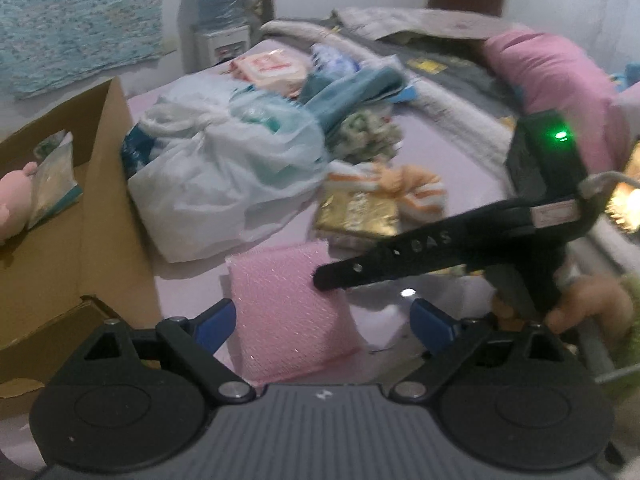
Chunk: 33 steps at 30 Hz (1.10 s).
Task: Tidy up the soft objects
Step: 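Pass the pink sponge from the right gripper to the left gripper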
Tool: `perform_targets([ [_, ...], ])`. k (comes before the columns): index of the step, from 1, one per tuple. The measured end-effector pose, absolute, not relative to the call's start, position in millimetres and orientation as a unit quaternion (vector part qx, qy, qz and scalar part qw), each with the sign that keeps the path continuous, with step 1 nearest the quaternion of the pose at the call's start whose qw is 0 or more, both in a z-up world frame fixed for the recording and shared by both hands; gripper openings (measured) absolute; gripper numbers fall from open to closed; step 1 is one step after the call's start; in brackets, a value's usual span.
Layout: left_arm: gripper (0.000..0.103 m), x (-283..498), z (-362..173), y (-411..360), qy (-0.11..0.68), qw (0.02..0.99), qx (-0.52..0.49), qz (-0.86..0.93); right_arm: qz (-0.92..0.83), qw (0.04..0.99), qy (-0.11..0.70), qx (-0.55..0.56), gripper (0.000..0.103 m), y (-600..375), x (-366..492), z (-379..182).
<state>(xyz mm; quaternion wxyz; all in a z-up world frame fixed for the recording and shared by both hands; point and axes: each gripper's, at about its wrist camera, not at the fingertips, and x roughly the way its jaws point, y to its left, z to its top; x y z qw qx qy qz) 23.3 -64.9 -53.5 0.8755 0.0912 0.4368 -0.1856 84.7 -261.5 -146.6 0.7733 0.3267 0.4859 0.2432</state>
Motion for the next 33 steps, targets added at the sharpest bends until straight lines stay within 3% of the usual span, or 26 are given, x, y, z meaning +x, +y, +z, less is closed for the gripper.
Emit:
perform_targets([
  [5, 0.093, 42.8, -77.6, -71.9, 0.465, 0.865, 0.107, -0.154, 0.242, 0.772, 0.482, 0.336, 0.030, -266.0, 85.9, -151.6],
  [10, 0.093, 54.2, -88.7, -75.7, 0.479, 0.860, 0.106, -0.143, 0.236, 0.775, 0.471, 0.350, 0.050, -285.4, 76.4, -141.9],
  [15, 0.093, 64.8, -93.4, -74.0, 0.489, 0.857, 0.089, -0.135, 0.237, 0.791, 0.434, 0.361, 0.055, -314.9, 70.6, -109.5],
  [17, 0.088, 68.1, -94.4, -73.1, 0.493, 0.856, 0.083, -0.135, 0.230, 0.809, 0.408, 0.357, 0.059, -331.4, 74.1, -91.4],
  [19, 0.086, 71.0, -95.6, -70.9, 0.497, 0.854, 0.076, -0.133, 0.199, 0.836, 0.375, 0.349, 0.071, -354.6, 84.2, -72.2],
  [22, 0.085, 74.0, -96.2, -66.9, 0.498, 0.855, 0.065, -0.131, 0.139, 0.867, 0.338, 0.339, 0.080, -390.1, 108.6, -55.7],
  [26, 0.084, 77.0, -97.7, -66.8, 0.500, 0.854, 0.062, -0.130, 0.046, 0.882, 0.324, 0.340, 0.081, -435.9, 164.2, -59.1],
  [33, 0.084, 79.2, -99.7, -67.0, 0.504, 0.852, 0.057, -0.130, -0.044, 0.864, 0.367, 0.342, 0.078, -470.5, 252.3, -105.5],
])
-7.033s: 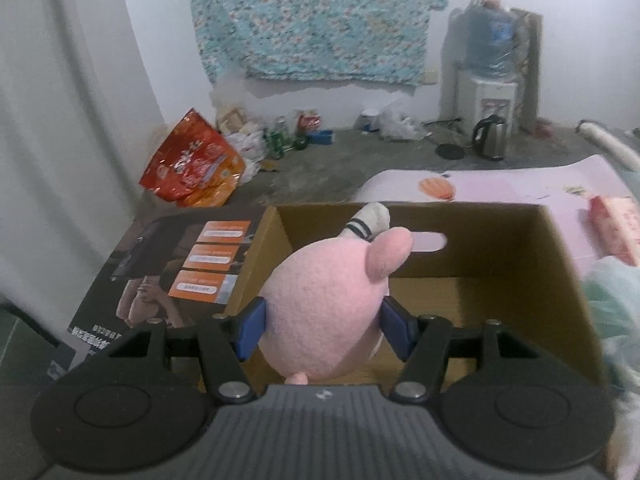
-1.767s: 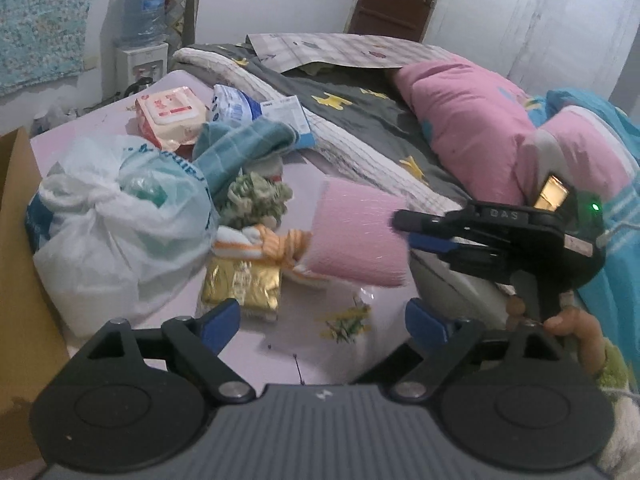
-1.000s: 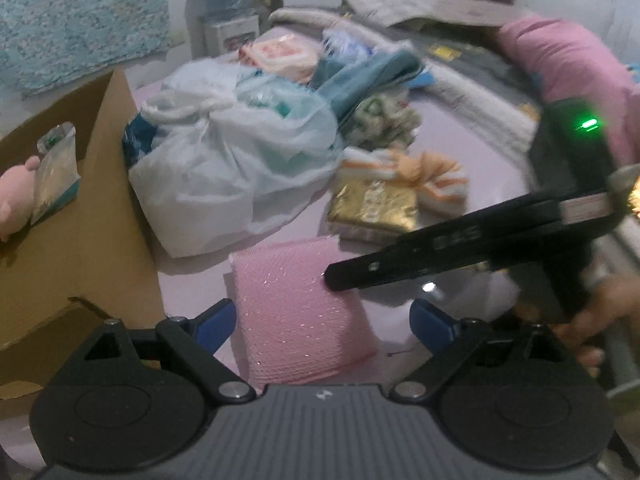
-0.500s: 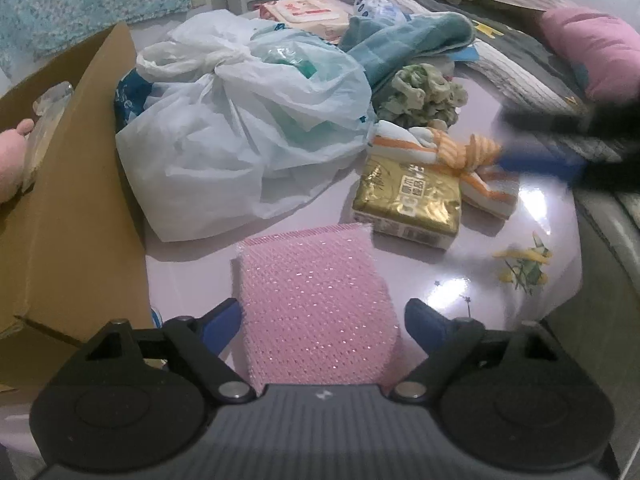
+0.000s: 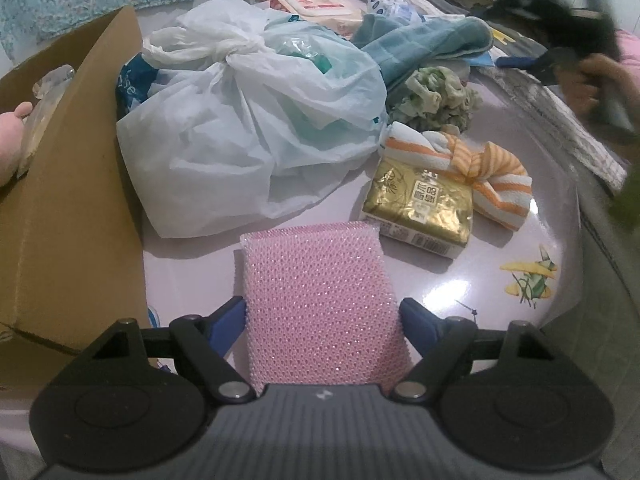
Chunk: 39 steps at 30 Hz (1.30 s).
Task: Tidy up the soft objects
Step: 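Pass the pink sponge from the right gripper to the left gripper, then grasp the blue-and-white box with the right gripper while the left holds the sponge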
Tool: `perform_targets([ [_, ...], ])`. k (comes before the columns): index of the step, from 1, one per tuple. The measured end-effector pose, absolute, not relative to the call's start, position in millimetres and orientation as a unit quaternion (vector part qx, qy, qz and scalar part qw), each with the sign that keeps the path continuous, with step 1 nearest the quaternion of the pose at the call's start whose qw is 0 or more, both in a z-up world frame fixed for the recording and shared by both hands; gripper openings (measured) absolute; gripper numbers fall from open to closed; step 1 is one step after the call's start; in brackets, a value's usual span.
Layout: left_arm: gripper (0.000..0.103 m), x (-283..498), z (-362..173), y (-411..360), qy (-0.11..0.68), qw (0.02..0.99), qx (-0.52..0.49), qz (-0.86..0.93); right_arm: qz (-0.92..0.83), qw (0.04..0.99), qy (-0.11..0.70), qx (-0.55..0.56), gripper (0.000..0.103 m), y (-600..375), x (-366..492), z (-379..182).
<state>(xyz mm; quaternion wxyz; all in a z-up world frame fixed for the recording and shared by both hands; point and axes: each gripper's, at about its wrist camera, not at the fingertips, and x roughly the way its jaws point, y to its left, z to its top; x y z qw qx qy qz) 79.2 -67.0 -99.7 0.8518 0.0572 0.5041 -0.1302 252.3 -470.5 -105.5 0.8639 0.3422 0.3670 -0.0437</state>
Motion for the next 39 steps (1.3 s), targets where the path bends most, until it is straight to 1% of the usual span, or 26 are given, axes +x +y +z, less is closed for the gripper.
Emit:
perform_targets([
  [3, 0.084, 80.4, -100.4, -67.4, 0.506, 0.851, 0.056, -0.130, -0.053, 0.870, 0.374, 0.318, 0.077, -455.5, 279.0, -119.2],
  [4, 0.084, 80.7, -100.4, -67.7, 0.506, 0.851, 0.056, -0.130, -0.054, 0.875, 0.376, 0.302, 0.074, -451.0, 282.8, -119.6],
  [5, 0.083, 80.8, -100.2, -67.8, 0.506, 0.851, 0.057, -0.130, -0.057, 0.879, 0.378, 0.286, 0.071, -448.0, 286.5, -119.9],
  [7, 0.083, 81.2, -100.6, -68.4, 0.506, 0.851, 0.057, -0.129, -0.061, 0.881, 0.382, 0.273, 0.047, -443.6, 292.8, -121.7],
  [8, 0.083, 81.0, -100.6, -68.6, 0.506, 0.851, 0.057, -0.129, -0.061, 0.880, 0.388, 0.269, 0.047, -443.0, 294.8, -123.8],
  [9, 0.083, 80.6, -100.8, -69.0, 0.506, 0.851, 0.058, -0.128, -0.060, 0.880, 0.388, 0.267, 0.044, -442.9, 295.2, -124.6],
  [10, 0.083, 80.2, -100.7, -69.5, 0.505, 0.851, 0.059, -0.128, -0.058, 0.882, 0.385, 0.265, 0.038, -443.7, 294.0, -124.4],
  [11, 0.083, 79.9, -100.6, -69.7, 0.504, 0.852, 0.059, -0.128, -0.055, 0.883, 0.381, 0.268, 0.037, -445.4, 291.0, -123.0],
  [13, 0.083, 80.0, -100.8, -69.1, 0.505, 0.852, 0.060, -0.128, -0.053, 0.882, 0.375, 0.280, 0.030, -449.1, 285.2, -118.8],
  [18, 0.082, 80.6, -100.4, -70.6, 0.503, 0.852, 0.063, -0.127, -0.052, 0.888, 0.350, 0.293, 0.020, -453.5, 250.8, -100.4],
  [21, 0.081, 80.1, -99.8, -69.8, 0.502, 0.854, 0.060, -0.127, -0.057, 0.889, 0.334, 0.308, 0.018, -458.0, 220.7, -93.3],
  [30, 0.079, 74.3, -93.1, -63.8, 0.496, 0.856, 0.039, -0.137, -0.066, 0.878, 0.292, 0.374, 0.018, -469.2, 123.6, -88.1],
  [39, 0.079, 59.9, -67.5, -57.5, 0.466, 0.871, 0.010, -0.155, -0.018, 0.863, 0.247, 0.440, 0.018, -462.5, 57.2, -69.0],
])
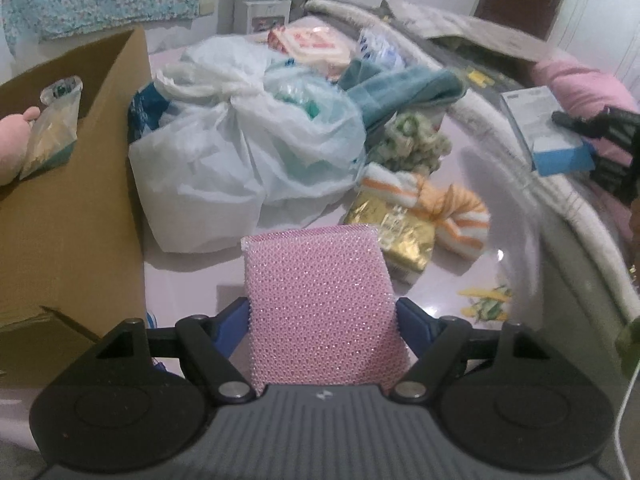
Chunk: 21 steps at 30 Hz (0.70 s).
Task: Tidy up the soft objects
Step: 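Grasp the blue-and-white box with the right gripper while the left holds the sponge, then lower the blue box into the cardboard box with the right gripper while the left carries the sponge over it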
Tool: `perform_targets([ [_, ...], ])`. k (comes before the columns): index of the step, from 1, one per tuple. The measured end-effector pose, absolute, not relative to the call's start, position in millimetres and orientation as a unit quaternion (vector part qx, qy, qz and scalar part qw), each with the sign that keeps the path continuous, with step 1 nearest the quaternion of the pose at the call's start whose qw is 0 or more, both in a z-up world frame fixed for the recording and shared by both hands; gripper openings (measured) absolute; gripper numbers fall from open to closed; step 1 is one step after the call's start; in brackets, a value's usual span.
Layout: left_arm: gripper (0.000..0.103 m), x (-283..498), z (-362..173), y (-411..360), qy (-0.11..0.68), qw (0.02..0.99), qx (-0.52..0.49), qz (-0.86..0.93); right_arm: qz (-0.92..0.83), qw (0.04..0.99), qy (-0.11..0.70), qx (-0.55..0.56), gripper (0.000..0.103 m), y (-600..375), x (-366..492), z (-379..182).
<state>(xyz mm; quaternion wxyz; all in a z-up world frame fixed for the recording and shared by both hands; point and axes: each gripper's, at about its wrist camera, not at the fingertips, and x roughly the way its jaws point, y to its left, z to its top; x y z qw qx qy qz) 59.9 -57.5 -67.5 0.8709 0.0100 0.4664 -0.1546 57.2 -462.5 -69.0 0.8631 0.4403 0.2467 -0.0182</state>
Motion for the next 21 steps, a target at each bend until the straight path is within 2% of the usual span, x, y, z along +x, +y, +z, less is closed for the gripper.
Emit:
perform_targets([
  [9, 0.079, 32.6, -11.9, -36.0, 0.406, 0.897, -0.032, -0.171, 0.081, 0.867, 0.219, 0.440, 0.018, -414.7, 43.1, -19.3],
  [17, 0.080, 24.8, 45.1, 15.4, 0.333, 0.932, -0.063, -0.132, 0.199, 0.837, 0.257, 0.440, 0.018, -333.0, 86.8, 6.0],
  [21, 0.080, 42.6, 62.8, 47.7, 0.321, 0.940, -0.068, -0.094, 0.243, 0.820, 0.279, 0.437, 0.018, -284.9, 113.4, 14.5],
])
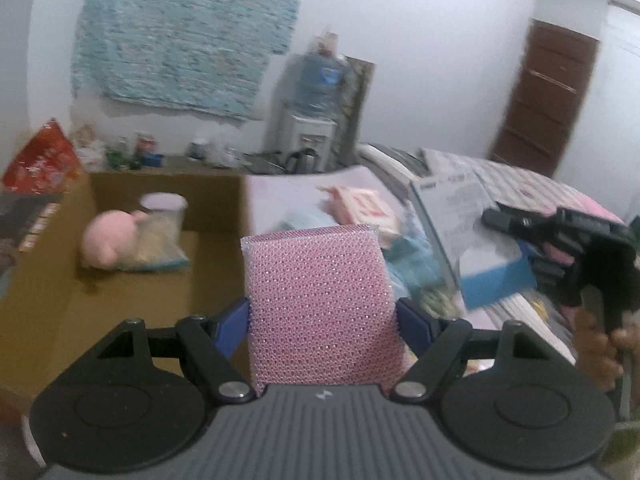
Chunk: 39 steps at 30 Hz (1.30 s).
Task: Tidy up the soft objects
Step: 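Lower the blue box into the cardboard box with the right gripper while the left carries the sponge over it, then lower the pink mesh sponge into the cardboard box and open the left gripper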
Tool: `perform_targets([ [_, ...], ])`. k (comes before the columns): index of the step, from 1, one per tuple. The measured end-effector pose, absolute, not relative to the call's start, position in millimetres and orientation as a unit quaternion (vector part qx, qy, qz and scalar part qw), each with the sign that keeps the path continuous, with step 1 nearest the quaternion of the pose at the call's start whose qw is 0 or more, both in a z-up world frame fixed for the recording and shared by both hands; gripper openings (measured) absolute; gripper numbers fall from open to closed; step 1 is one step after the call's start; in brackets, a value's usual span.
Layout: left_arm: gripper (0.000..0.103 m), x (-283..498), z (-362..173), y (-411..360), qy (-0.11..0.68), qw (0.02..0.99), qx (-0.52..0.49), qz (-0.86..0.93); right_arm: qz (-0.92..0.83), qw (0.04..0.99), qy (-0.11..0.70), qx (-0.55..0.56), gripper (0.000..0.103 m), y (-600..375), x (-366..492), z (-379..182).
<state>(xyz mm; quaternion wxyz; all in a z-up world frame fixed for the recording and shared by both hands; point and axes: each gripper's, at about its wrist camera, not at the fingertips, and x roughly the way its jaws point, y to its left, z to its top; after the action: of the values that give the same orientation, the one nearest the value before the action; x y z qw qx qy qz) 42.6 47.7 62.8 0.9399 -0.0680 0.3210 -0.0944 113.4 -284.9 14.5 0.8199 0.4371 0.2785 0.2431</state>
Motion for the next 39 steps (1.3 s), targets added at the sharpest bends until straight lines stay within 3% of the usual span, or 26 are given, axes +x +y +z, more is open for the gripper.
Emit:
perform_targets([
  [11, 0.080, 123.2, 60.9, 125.6, 0.339, 0.938, -0.073, 0.021, 0.265, 0.789, 0.377, 0.406, 0.018, -142.8, 222.4, 6.9],
  [20, 0.080, 123.1, 42.7, 181.1, 0.355, 0.926, -0.124, 0.040, 0.191, 0.838, 0.446, 0.249, 0.019, -30.7, 306.9, 7.4],
  [23, 0.080, 121.8, 37.6, 193.7, 0.359, 0.923, -0.131, 0.044, 0.163, 0.857, 0.453, 0.185, 0.023, -3.4, 322.5, 7.1],
  [24, 0.080, 121.0, 36.5, 196.4, 0.360, 0.922, -0.133, 0.045, 0.157, 0.860, 0.455, 0.170, 0.029, 3.0, 324.3, 7.1],
  [29, 0.080, 118.3, 33.6, 204.1, 0.361, 0.922, -0.135, 0.048, 0.146, 0.874, 0.443, 0.133, 0.038, 14.0, 325.1, 6.1],
  [39, 0.080, 122.8, 37.4, 198.5, 0.366, 0.922, -0.118, 0.044, 0.171, 0.880, 0.399, 0.191, 0.038, -51.8, 295.6, 25.2],
])
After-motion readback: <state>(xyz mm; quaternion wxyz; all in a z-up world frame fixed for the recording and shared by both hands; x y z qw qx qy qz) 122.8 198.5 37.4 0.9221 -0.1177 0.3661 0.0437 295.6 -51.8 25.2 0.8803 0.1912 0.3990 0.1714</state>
